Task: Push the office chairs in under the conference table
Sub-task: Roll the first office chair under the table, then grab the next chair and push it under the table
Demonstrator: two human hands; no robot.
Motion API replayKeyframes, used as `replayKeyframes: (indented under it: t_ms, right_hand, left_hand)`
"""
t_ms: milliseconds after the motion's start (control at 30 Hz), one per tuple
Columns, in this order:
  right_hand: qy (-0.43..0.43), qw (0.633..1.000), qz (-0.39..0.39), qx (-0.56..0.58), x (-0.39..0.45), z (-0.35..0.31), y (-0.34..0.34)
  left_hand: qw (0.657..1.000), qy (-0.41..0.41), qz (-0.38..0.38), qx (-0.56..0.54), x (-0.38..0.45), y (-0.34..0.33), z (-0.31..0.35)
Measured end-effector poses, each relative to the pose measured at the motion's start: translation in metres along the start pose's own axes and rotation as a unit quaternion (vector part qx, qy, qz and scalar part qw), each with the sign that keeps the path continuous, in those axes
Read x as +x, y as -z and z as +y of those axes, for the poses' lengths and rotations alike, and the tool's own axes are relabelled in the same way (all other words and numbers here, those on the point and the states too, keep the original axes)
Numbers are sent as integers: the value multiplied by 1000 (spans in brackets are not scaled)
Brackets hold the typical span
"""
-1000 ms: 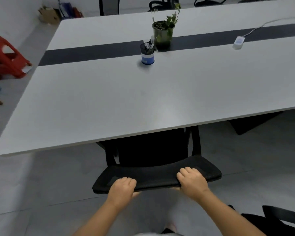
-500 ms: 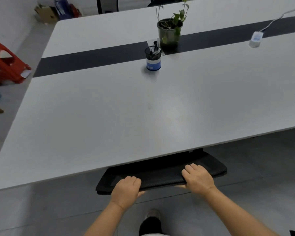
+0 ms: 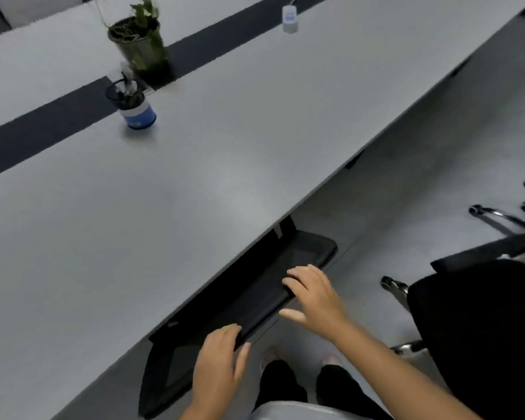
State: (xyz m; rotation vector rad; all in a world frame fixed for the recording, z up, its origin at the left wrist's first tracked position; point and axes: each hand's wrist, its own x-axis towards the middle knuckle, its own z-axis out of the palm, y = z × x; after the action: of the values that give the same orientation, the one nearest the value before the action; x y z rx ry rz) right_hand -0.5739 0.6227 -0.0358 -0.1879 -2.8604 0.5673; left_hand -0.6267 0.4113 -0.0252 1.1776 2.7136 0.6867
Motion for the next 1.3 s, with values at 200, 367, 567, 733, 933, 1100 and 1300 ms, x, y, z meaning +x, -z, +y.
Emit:
replayKeyframes:
  t_ms: [200,367,567,733,933,1100,1300]
  right_hand:
    - [-298,948,-40,106,-139,-3,34]
    - [-540,813,51,212,-287,-8,62]
    - [-686,615,263,287,-465,-42,92]
    - [-714,512,377,294,-592,-49,120]
    - [-698,449,480,285,-680,-19,158]
    - [-711,343,531,308,-739,29,169]
    - [-702,363,551,267,-837,144,243]
  left_hand:
    - [962,-211,-125,-118,34,-44,86]
    - [924,-200,-281,-162,6,-90,182]
    - [855,-49,-459,-236,-91,-151,297]
    - [824,-75,-505,-245,-163,-190,409]
    - [785,-167,-540,-256,-191,-224,526]
    - [776,-160,-553,-256,-201,-282,610]
    - [787,-158,-533,-267,-195,-366,755]
